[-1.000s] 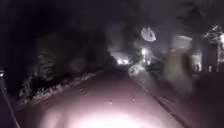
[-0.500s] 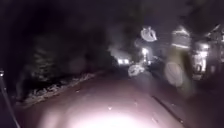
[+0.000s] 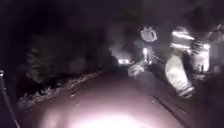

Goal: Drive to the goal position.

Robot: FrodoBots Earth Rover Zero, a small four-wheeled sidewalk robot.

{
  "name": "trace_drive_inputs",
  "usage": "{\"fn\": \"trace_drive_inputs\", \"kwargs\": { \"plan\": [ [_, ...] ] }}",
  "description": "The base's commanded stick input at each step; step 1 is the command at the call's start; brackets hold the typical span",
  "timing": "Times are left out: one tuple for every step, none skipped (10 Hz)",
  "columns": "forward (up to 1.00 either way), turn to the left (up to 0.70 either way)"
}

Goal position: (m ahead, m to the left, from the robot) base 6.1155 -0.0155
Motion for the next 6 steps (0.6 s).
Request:
{"fn": "trace_drive_inputs", "kwargs": {
  "plan": [
    [0.5, 0.0],
    [0.5, 0.04],
    [0.5, 0.01],
    [0.5, 0.0],
    [0.5, 0.1],
    [0.5, -0.24]
  ]
}}
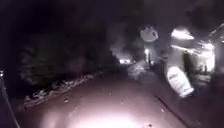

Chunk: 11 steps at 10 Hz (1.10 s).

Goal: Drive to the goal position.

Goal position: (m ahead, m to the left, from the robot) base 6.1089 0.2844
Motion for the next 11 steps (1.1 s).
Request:
{"fn": "trace_drive_inputs", "kwargs": {
  "plan": [
    [0.5, -0.43],
    [0.5, -0.39],
    [0.5, 0.0],
    [0.5, 0.0],
    [0.5, 0.0],
    [0.5, 0.0],
    [0.5, 0.0],
    [0.5, 0.0],
    [0.5, 0.0],
    [0.5, 0.0],
    [0.5, 0.0]
  ]
}}
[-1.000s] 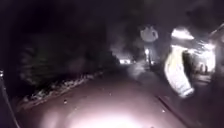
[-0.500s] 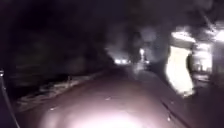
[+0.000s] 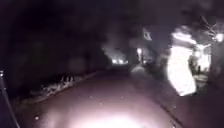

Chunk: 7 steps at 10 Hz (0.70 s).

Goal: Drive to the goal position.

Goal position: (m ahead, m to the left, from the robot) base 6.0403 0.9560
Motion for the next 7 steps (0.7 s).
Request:
{"fn": "trace_drive_inputs", "kwargs": {
  "plan": [
    [0.5, 0.0],
    [0.5, 0.0],
    [0.5, 0.0],
    [0.5, 0.0],
    [0.5, 0.0],
    [0.5, 0.0],
    [0.5, 0.0]
  ]
}}
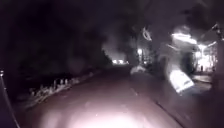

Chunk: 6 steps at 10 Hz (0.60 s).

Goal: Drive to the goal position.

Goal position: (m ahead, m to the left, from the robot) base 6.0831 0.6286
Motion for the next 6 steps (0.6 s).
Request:
{"fn": "trace_drive_inputs", "kwargs": {
  "plan": [
    [0.5, 0.0],
    [0.5, 0.0],
    [0.5, 0.0],
    [0.5, 0.0],
    [0.5, 0.0],
    [0.5, 0.0]
  ]
}}
